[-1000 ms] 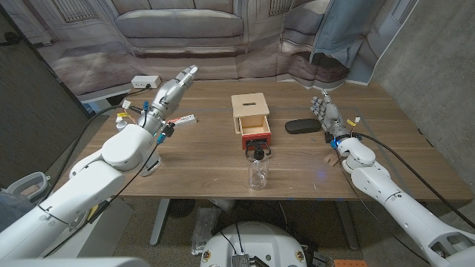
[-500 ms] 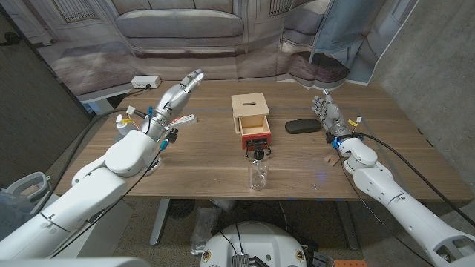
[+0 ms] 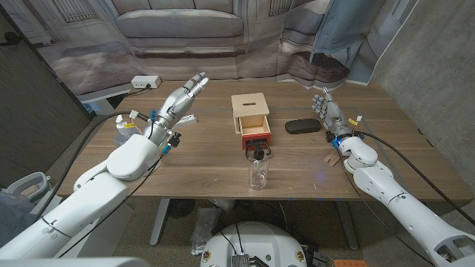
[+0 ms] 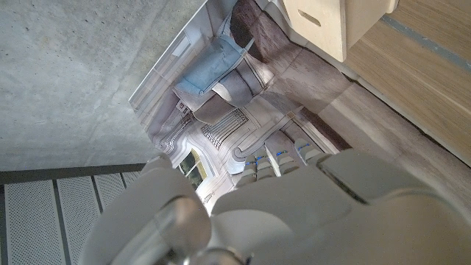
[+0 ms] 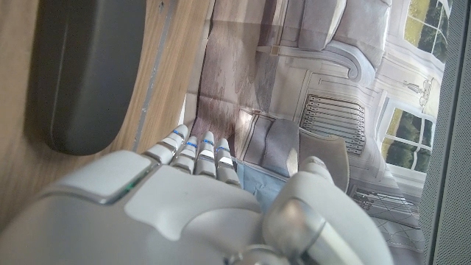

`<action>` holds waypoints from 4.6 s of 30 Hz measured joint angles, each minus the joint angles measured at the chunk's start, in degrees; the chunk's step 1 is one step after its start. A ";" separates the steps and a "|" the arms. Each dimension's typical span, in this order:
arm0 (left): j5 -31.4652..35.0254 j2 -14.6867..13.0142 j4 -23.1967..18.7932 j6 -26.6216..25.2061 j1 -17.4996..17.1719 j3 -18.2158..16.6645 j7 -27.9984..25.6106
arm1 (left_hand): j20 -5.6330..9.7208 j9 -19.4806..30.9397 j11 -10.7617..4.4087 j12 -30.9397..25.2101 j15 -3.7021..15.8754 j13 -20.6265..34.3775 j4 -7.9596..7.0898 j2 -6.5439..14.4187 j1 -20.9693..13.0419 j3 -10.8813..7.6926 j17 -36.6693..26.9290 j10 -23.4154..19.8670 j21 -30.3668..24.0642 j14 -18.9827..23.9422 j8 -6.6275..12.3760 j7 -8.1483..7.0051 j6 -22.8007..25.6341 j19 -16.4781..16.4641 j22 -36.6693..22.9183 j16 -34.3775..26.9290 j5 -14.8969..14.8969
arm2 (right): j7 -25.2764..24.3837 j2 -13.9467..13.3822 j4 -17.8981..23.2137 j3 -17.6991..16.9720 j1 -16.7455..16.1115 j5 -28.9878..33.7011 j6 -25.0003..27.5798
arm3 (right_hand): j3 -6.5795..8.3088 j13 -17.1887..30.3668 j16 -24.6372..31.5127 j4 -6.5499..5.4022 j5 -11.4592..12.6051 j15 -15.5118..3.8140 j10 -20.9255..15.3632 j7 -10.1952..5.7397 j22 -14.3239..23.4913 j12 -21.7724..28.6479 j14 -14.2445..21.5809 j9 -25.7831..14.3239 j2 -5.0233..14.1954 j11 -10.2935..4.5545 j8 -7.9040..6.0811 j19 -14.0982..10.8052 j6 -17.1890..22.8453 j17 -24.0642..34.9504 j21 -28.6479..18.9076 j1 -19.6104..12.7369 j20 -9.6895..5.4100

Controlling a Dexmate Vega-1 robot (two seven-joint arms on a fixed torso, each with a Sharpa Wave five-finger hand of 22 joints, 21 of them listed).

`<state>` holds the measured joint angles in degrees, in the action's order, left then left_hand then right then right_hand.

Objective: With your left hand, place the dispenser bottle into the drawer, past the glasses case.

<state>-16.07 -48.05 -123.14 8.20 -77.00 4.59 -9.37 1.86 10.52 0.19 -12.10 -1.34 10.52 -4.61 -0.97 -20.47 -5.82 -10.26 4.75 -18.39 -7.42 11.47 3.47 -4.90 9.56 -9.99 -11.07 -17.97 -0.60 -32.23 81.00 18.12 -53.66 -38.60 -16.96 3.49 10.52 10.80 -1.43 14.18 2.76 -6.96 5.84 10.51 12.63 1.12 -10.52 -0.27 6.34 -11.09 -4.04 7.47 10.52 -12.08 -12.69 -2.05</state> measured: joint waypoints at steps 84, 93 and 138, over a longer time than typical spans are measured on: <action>7.58 1.30 1.59 5.44 0.54 7.06 1.91 | 0.00 0.00 0.11 0.00 -0.16 0.00 1.02 -0.21 -1.72 0.67 0.00 -0.72 1.89 0.99 0.00 -0.08 0.72 0.00 0.00 0.00 0.64 | 0.52 0.47 0.34 0.50 1.32 0.87 -1.19 | -0.23 0.00 0.00 0.23 -0.27 0.31 0.00 0.21 0.00 0.00 0.32 0.00 0.30 0.00 0.00 -0.41 0.21 0.00 0.22 -0.30 0.01; 8.18 0.63 1.36 4.63 1.04 7.85 2.33 | 0.00 0.00 0.11 0.00 -0.41 0.00 1.01 -0.23 -1.74 0.68 0.00 -0.71 2.10 1.24 0.00 -0.09 0.72 0.00 0.00 0.00 0.64 | 0.76 0.64 0.34 0.78 1.89 1.05 -1.17 | -0.23 0.00 0.00 0.23 -0.27 0.08 0.00 -0.02 0.00 0.00 0.55 0.00 0.30 0.00 0.00 -0.41 0.42 0.00 0.22 -0.30 0.01; 17.81 -1.49 0.48 3.40 2.60 10.91 2.11 | -3.42 0.30 2.07 -0.43 -2.86 0.57 5.19 -6.12 -6.86 3.93 -0.01 -4.29 3.79 4.71 0.44 1.70 3.24 -0.95 0.00 0.00 0.64 | -0.93 1.56 0.95 1.83 3.11 2.62 -0.44 | -0.55 0.00 0.00 0.55 -0.27 0.11 -0.31 -0.01 0.00 0.00 0.93 0.00 0.59 -0.31 0.00 -0.41 0.42 0.00 0.22 -0.59 0.01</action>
<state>1.73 -49.54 -122.66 11.60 -74.40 15.50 -7.26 -1.56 10.82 2.26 -12.53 -4.19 11.08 0.58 -7.09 -27.33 -1.90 -10.28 0.46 -14.60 -2.71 11.91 5.16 -1.65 8.62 -9.99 -11.07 -17.33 -1.53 -30.67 81.95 19.94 -50.55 -35.98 -17.40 2.94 10.51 10.80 -0.88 13.91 2.87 -7.27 5.83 10.51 12.64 2.05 -10.52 0.31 6.03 -11.09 -4.45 7.89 10.52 -11.86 -13.28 -2.05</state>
